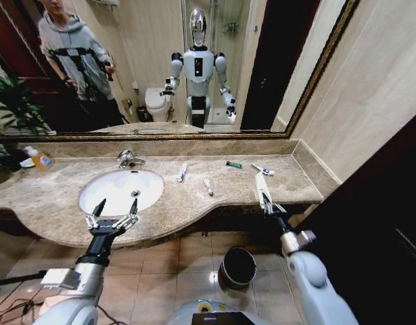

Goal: Pick up the trash from the sink and place it in the trash bin.

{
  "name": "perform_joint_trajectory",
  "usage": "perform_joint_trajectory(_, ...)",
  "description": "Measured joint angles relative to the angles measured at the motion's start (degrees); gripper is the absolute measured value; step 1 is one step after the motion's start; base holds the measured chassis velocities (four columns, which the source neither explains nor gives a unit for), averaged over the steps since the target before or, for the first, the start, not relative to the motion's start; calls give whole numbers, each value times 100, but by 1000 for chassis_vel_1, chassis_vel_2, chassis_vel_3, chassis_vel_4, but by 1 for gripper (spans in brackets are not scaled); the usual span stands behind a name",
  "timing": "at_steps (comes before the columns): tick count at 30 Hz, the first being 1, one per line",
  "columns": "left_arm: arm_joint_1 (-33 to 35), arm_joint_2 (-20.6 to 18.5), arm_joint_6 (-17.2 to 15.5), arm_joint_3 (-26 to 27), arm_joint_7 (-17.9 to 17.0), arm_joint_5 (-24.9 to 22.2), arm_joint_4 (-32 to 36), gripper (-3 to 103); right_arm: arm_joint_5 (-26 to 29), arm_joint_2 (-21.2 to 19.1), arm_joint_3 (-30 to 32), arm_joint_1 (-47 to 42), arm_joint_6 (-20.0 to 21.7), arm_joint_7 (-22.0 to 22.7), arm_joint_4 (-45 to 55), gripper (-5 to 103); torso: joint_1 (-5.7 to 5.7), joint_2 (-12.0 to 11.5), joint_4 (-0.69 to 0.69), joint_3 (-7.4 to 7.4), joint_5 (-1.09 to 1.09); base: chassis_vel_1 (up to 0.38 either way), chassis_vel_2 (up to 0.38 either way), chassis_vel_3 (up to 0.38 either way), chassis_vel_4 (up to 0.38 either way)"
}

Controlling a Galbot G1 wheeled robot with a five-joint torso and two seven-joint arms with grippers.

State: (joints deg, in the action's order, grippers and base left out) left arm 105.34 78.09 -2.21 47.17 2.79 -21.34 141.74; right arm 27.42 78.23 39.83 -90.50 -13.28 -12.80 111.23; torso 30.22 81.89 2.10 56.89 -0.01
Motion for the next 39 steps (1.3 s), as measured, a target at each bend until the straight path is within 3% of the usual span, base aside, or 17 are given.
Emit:
perform_joint_trajectory(5, 0, 0, 0, 0, 0, 0, 0, 100, 170, 265, -101, -679, -844, 25, -395, 0, 0, 0, 0, 0, 1, 0, 0, 0, 0)
perform_joint_trajectory(9, 0, 0, 0, -1, 1, 0, 0, 100, 202, 406, -188, -900, -1081, 176, -775, 0, 0, 0, 0, 0, 0, 0, 0, 0, 0)
perform_joint_trajectory(12, 0, 0, 0, 0, 0, 0, 0, 100, -4, 459, -326, -793, -1263, 315, -1584, 0, 0, 0, 0, 0, 0, 0, 0, 0, 0)
perform_joint_trajectory(15, 0, 0, 0, 0, 0, 0, 0, 100, -176, 471, -430, -646, -1189, 509, -2027, 0, 0, -1, 2, 1, 2, 0, 0, 0, 0)
perform_joint_trajectory(18, 0, 0, 0, 0, 1, 0, 0, 100, -315, 482, -608, -483, -859, 629, -2479, 0, 1, -1, 0, 1, 0, 0, 0, 0, 0)
perform_joint_trajectory(22, 0, 0, 0, 0, 1, 0, 0, 100, -1129, 540, -736, 268, -634, 533, -3922, 0, 1, -1, 0, 1, 2, 0, 0, 0, 0)
perform_joint_trajectory(25, 1, 0, 0, -1, 3, 0, 0, 100, -1371, 540, -771, 588, -514, 494, -4477, 0, 1, -1, 2, 1, 2, 0, 0, 0, 0)
perform_joint_trajectory(26, 0, 0, 0, 0, 0, 0, 0, 100, -1710, 544, -772, 895, -314, 398, -5045, 0, 1, -2, 0, 2, 1, 0, 0, 0, 0)
perform_joint_trajectory(31, 0, 0, 0, 0, 0, 0, 0, 100, -2274, 541, -763, 1365, 141, 156, -5735, 0, 1, -1, 0, 2, 0, 0, 0, 0, 0)
perform_joint_trajectory(33, 0, 0, 0, -1, 1, 0, 0, 100, -2419, 555, -749, 1482, 159, 145, -5896, 0, 1, -1, 0, 1, -1, 0, 0, 0, 0)
perform_joint_trajectory(35, 0, 0, 0, 0, 0, 0, 0, 100, -2898, 612, -693, 1944, 72, 148, -6579, 0, 1, -1, 1, 1, 1, 0, 0, 0, 0)
perform_joint_trajectory(39, 0, 0, 0, 0, 0, 0, 0, 100, -3142, 648, -648, 2381, -115, 170, -7245, 0, 1, -1, 1, 2, 1, 0, 0, 0, 0)
